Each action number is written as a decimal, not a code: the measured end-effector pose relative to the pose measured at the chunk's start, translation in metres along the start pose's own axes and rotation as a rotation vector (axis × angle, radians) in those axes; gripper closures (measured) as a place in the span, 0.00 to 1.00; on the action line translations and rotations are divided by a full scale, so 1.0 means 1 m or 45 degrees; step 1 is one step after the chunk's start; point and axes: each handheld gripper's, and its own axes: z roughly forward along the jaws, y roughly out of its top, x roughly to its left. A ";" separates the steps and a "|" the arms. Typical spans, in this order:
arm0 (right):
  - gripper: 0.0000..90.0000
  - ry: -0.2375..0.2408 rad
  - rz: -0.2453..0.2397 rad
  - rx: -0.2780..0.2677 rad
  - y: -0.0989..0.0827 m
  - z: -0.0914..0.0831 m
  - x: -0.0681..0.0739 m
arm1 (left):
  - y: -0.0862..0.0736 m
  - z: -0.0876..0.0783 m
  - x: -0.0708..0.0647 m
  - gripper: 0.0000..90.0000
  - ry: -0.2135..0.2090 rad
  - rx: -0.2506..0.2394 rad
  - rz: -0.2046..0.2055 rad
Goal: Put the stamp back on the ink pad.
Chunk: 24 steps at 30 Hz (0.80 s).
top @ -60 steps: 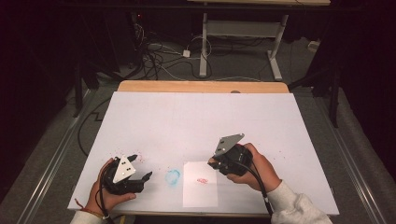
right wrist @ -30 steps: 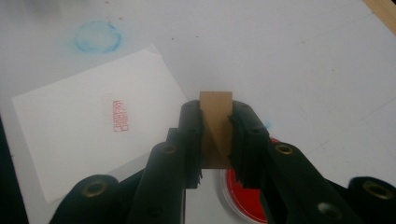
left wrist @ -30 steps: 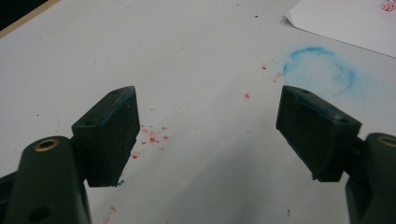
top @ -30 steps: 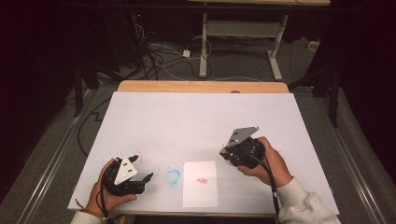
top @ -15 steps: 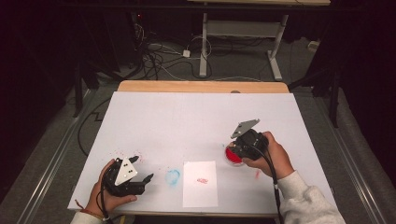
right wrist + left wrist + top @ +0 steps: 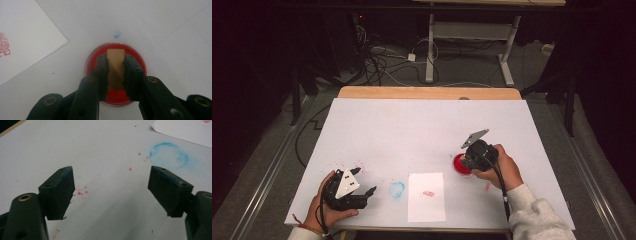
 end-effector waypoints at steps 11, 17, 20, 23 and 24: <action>0.84 0.012 -0.007 0.047 -0.002 0.014 0.001 | 0.000 0.001 0.000 0.23 0.009 0.005 0.012; 0.78 0.011 0.001 0.043 -0.003 0.015 0.001 | 0.000 0.001 0.001 0.23 0.011 0.004 0.013; 0.76 0.005 0.017 0.032 -0.003 0.014 0.000 | 0.000 0.001 0.000 0.23 0.004 0.009 -0.001; 0.78 0.012 0.036 0.010 -0.004 0.011 -0.002 | 0.000 0.001 0.001 0.23 0.010 0.001 0.012; 0.81 0.010 0.033 0.009 -0.004 0.010 -0.002 | 0.000 0.001 0.001 0.23 0.012 0.002 0.013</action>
